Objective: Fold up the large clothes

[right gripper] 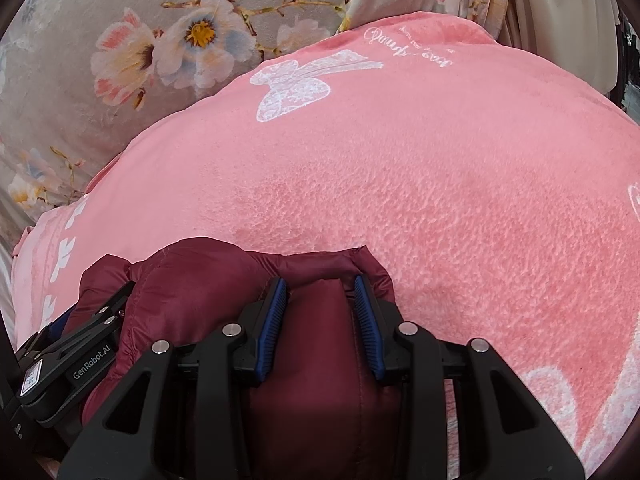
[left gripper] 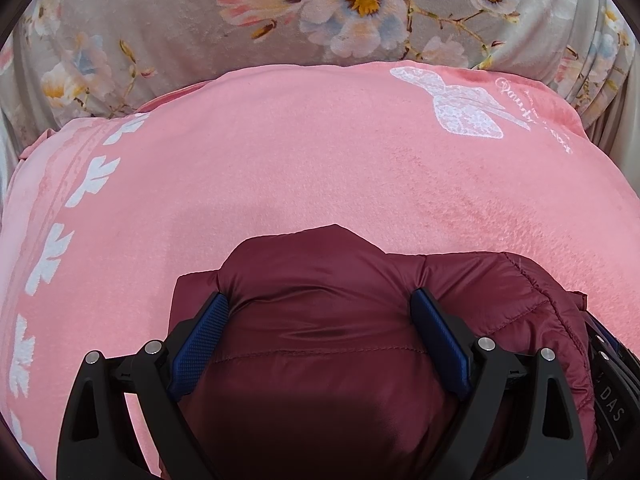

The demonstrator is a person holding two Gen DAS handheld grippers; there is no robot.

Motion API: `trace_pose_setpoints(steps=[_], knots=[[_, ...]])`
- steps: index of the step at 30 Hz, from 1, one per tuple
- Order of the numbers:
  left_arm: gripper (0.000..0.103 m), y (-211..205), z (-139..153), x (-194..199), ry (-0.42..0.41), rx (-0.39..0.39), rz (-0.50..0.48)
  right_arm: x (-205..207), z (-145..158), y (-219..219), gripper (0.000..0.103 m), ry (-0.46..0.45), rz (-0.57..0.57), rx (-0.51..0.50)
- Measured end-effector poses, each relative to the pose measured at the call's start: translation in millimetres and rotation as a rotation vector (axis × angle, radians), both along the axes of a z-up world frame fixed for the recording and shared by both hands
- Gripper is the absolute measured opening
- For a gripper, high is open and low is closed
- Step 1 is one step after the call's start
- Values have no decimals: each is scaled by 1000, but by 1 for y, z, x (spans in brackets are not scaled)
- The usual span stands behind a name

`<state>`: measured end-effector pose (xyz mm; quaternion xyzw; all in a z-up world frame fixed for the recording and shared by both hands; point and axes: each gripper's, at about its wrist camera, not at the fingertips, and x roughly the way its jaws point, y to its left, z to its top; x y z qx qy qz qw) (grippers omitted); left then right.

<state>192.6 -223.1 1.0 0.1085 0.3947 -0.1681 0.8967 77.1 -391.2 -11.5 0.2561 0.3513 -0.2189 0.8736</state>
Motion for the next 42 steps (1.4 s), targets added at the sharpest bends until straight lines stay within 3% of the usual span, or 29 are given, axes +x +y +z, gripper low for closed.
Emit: trace_pose_setpoints(steps=[9, 12, 15, 17, 22, 26, 29, 31, 35, 39, 42], knots=[[91, 0, 0, 0, -1, 0, 7, -3, 0, -4, 34, -22, 3, 28], [91, 9, 3, -1, 15, -35, 13, -8, 2, -6, 35, -39, 4, 50], [91, 32, 14, -8, 86, -104, 10, -24, 15, -5, 43, -20, -12, 39], [91, 59, 28, -18, 127, -183, 8, -42, 29, 2, 55, -31, -15, 15], [91, 110, 37, -36, 199, -261, 9, -98, 42, 8, 68, -57, 7, 72], [91, 127, 11, -41, 368, -364, -23, -121, 21, 10, 71, -66, 47, 191], [91, 132, -5, -47, 438, -415, -34, -126, 8, 16, 73, -72, 71, 251], [91, 133, -9, -53, 452, -440, -45, -129, 1, 17, 75, -89, 69, 289], [91, 128, -7, -64, 428, -419, -82, -132, 0, 20, 76, -115, 64, 291], [89, 123, -5, -69, 425, -430, -106, -126, -3, 30, 70, -137, 105, 323], [82, 121, -1, -71, 412, -432, -102, -119, 0, 37, 51, -140, 133, 331]])
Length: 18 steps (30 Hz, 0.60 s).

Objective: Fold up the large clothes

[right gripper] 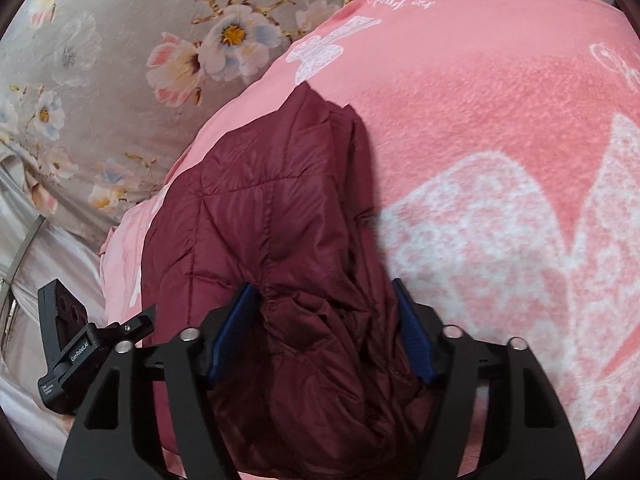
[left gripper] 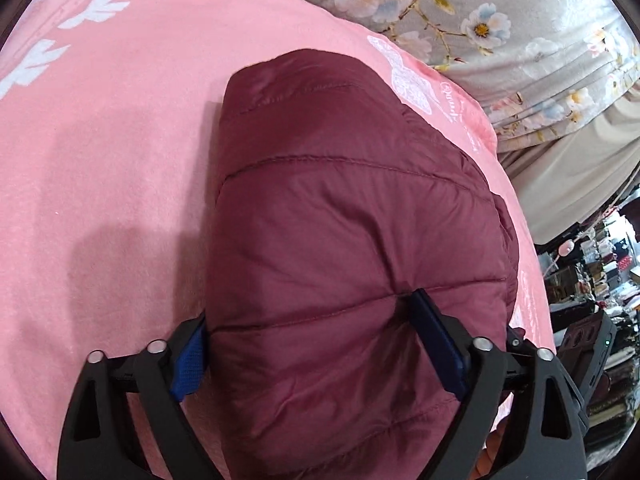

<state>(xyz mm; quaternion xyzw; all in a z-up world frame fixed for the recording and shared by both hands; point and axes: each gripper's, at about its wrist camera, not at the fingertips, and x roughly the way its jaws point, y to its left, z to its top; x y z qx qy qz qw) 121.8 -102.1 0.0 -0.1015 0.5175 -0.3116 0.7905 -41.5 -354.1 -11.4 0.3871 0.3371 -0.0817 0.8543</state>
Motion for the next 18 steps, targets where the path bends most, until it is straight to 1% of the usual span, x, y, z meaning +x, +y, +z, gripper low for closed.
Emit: trace_pose_setpoints(steps=[1, 2, 3, 4, 6, 8, 11, 14, 18], knots=[[74, 1, 3, 0, -9, -1, 0, 1, 3, 2, 39, -1, 3, -11], [69, 2, 6, 0, -21, 0, 0, 3, 9, 5, 26, -4, 8, -38], [59, 5, 11, 0, -39, -2, -6, 3, 15, 8, 22, -9, 7, -57], [45, 8, 16, 1, -61, -8, -14, 5, 23, 10, 16, -16, 8, -77], [34, 14, 31, 4, -103, -43, -37, 8, 39, 16, 13, -47, 10, -112], [30, 19, 46, 7, -150, -59, -51, 17, 58, 24, 12, -88, 24, -156], [28, 28, 73, 17, -262, -45, -51, 38, 87, 41, 12, -146, 59, -230], [28, 42, 95, 38, -351, -46, -47, 67, 111, 56, 12, -197, 88, -286], [28, 59, 119, 68, -484, -37, -29, 123, 137, 75, 12, -267, 126, -342]])
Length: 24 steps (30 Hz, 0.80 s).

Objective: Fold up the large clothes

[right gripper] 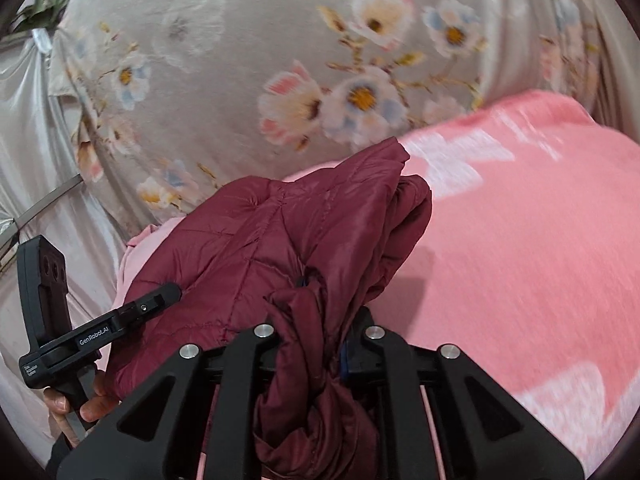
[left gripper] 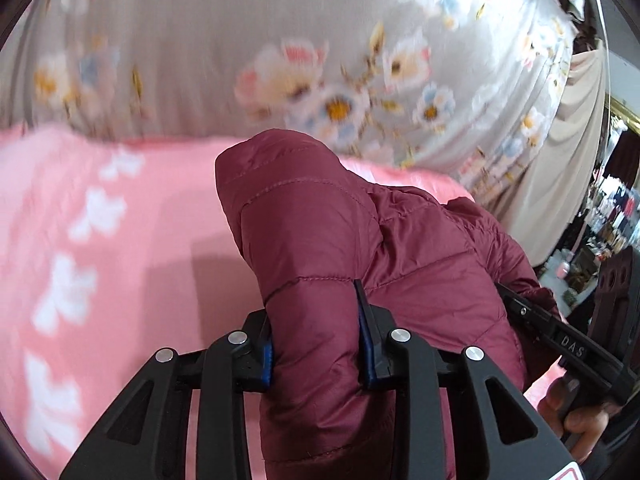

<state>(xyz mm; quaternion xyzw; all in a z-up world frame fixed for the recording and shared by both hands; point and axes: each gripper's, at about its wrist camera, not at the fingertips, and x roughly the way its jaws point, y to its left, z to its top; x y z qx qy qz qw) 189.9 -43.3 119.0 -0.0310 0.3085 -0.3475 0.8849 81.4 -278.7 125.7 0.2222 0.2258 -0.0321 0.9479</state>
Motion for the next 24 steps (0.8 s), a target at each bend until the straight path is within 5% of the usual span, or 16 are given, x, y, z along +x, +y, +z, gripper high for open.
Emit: trace_pose_setpoints(steps=[6, 11, 24], knots=[[28, 24, 0, 65, -94, 21, 50, 85, -1, 21, 12, -32, 48, -28], [28, 27, -27, 104, -119, 62, 65, 135, -26, 28, 12, 10, 59, -43], [33, 19, -98, 153, -81, 132, 95, 180, -97, 20, 13, 131, 56, -52]])
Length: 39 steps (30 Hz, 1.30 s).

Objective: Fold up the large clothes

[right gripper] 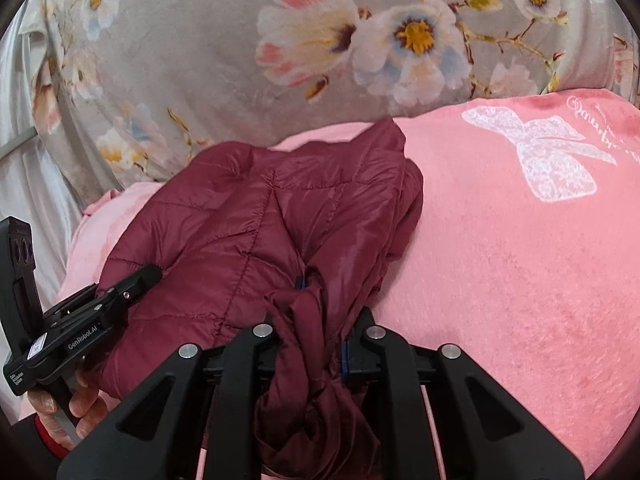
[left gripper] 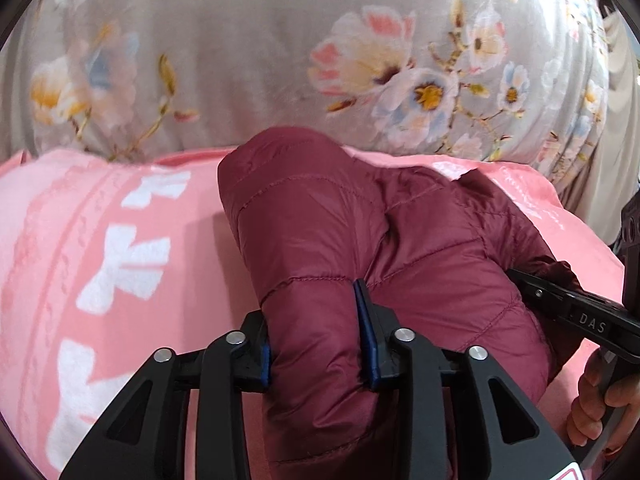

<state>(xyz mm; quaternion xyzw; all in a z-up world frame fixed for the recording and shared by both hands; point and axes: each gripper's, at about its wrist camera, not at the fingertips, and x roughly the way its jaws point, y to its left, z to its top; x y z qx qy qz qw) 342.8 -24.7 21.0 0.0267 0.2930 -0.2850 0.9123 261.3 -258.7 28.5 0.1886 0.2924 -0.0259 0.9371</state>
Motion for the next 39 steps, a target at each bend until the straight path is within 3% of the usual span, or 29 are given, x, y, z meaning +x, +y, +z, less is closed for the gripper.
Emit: trace_pose_setpoints(steps=[5, 11, 16, 18, 21, 28, 39], knots=[[39, 3, -2, 5, 41, 2, 21, 7, -7, 0, 21, 53, -22, -18], [59, 10, 5, -7, 126, 76, 171, -9, 0, 1, 41, 133, -94, -72], [60, 31, 35, -24, 142, 100, 289, -49, 27, -2, 43, 84, -175, -114], [60, 23, 50, -27, 113, 143, 329, -46, 36, 6, 40, 82, -172, -131], [61, -3, 62, -32, 81, 216, 358, -29, 36, 28, 37, 103, -152, -234], [62, -33, 19, -26, 169, 295, 396, -13, 1, 33, 33, 188, -194, -247], [77, -31, -6, -30, 106, 272, 440, -13, -27, 29, 33, 203, -185, -214]])
